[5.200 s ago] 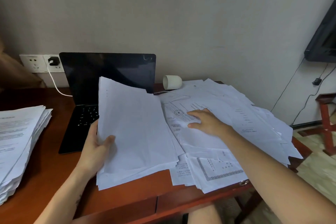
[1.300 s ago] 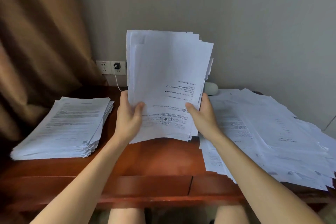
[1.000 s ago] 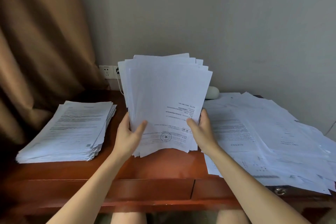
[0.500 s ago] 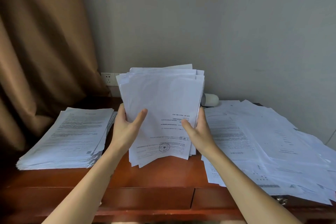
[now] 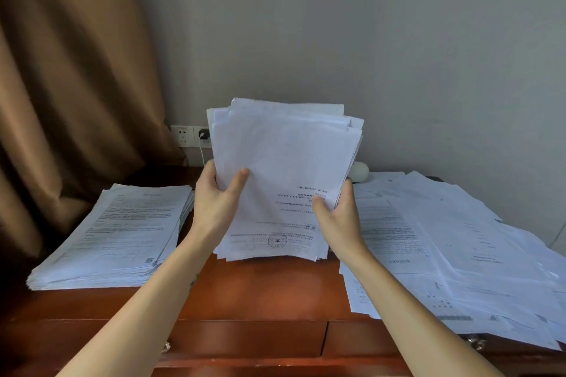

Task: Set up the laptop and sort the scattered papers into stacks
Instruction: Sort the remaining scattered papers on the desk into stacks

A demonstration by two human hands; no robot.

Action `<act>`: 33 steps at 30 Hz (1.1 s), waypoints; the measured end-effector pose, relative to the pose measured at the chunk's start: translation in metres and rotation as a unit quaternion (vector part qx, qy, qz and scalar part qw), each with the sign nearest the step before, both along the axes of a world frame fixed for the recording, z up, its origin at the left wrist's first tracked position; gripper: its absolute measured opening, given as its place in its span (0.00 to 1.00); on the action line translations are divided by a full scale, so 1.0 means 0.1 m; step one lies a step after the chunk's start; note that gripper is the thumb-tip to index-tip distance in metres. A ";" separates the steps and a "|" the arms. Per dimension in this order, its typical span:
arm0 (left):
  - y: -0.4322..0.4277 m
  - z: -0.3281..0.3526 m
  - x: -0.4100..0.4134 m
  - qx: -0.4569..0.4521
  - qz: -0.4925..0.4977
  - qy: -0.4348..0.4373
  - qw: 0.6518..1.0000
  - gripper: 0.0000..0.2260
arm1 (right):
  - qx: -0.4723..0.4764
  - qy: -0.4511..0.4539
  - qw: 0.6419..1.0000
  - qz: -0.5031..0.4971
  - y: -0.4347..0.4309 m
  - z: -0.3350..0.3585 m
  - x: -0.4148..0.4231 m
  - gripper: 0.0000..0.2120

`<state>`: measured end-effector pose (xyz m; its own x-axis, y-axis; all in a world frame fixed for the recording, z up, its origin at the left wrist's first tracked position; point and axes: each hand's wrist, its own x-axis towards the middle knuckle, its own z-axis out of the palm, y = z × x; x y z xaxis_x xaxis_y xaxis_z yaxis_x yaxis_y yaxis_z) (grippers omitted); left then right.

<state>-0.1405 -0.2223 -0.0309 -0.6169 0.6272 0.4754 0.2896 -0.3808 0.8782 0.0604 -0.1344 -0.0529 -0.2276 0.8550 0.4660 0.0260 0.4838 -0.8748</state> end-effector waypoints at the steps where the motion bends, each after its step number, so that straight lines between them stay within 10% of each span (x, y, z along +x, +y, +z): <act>1: 0.00 -0.02 -0.01 -0.010 0.000 -0.009 1.000 0.15 | -0.003 -0.014 1.000 0.006 -0.01 -0.04 0.02 0.16; 5: 0.00 -0.12 -0.06 -0.029 0.022 -0.009 0.999 0.26 | -0.020 -0.064 0.997 0.033 0.04 -0.13 0.03 0.14; 13: 0.06 0.09 -0.07 -0.013 0.022 -0.007 1.000 0.12 | 0.001 -0.043 0.999 0.022 0.10 0.01 -0.05 0.13; 33: -0.03 -0.33 -0.11 -0.055 -0.007 -0.016 0.998 0.16 | -0.020 -0.029 0.999 0.031 0.09 -0.19 -0.04 0.14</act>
